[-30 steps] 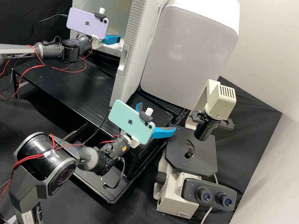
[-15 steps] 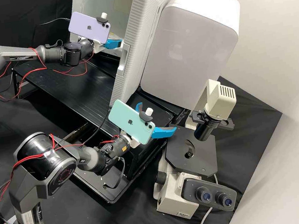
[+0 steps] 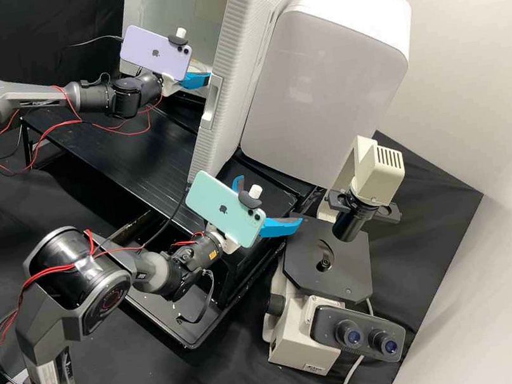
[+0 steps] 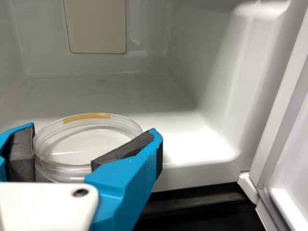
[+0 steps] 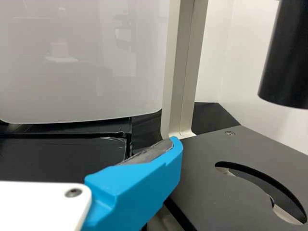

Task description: Place the petri dish in the incubator

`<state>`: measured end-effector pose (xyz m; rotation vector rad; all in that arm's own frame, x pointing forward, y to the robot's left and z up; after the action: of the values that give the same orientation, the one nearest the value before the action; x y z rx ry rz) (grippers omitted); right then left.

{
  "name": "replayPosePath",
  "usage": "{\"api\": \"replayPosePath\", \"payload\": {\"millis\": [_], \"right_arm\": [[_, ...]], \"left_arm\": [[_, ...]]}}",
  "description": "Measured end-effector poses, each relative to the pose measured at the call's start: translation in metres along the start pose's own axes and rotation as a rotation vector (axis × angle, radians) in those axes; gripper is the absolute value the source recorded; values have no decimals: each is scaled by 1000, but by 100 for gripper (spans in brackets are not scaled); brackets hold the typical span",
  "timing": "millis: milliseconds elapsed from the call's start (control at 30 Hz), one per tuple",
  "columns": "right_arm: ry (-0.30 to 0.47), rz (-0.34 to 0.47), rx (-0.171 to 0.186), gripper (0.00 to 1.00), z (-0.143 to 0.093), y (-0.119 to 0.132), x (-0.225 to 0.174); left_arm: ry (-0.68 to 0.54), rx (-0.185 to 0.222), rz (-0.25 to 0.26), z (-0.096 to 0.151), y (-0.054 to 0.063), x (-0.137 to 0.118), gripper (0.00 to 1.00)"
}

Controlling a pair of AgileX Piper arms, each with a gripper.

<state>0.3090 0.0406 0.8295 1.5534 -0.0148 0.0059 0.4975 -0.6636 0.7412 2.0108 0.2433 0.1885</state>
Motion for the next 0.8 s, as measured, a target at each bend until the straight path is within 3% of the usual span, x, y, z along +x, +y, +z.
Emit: {"api": "replayPosePath", "payload": {"millis": [33, 67, 300, 800], "right_arm": [[0, 0, 0, 100, 0, 0, 0], [0, 0, 0, 100, 0, 0, 0], [0, 0, 0, 100, 0, 0, 0], [0, 0, 0, 100, 0, 0, 0]], "left_arm": [[0, 0, 0, 0, 0, 0, 0], [0, 0, 0, 0, 0, 0, 100], [-4, 15, -12, -2, -5, 1, 100], [-11, 24, -14, -2, -5, 2, 100]]}}
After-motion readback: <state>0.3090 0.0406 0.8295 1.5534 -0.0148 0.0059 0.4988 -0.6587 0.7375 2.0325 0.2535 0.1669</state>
